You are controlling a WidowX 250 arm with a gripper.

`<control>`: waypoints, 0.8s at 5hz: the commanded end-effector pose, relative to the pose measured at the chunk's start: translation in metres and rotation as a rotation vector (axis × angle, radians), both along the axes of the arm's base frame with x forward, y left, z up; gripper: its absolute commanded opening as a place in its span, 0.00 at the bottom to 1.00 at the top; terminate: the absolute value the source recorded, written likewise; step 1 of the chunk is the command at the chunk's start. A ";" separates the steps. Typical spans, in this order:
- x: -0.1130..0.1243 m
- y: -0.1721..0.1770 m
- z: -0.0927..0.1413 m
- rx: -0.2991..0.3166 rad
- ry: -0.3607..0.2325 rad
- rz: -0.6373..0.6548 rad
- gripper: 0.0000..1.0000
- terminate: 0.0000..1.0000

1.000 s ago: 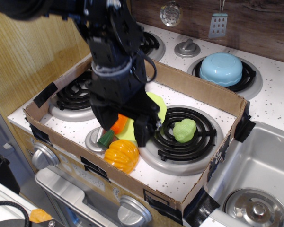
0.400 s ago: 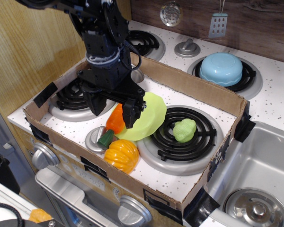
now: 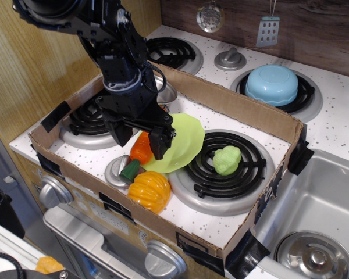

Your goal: Take carrot off plate

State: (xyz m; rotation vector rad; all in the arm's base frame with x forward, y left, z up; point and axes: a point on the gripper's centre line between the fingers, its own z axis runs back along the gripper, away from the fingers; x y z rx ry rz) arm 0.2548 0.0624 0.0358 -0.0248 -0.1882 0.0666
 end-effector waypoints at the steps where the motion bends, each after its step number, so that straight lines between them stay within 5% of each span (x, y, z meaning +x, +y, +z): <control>1: 0.013 0.012 -0.006 -0.006 -0.038 -0.017 1.00 0.00; 2: 0.018 0.013 -0.008 0.002 -0.051 -0.007 1.00 0.00; 3: 0.021 0.014 -0.015 -0.002 -0.063 -0.003 0.00 0.00; 4: 0.019 0.014 -0.018 0.006 -0.072 0.005 0.00 0.00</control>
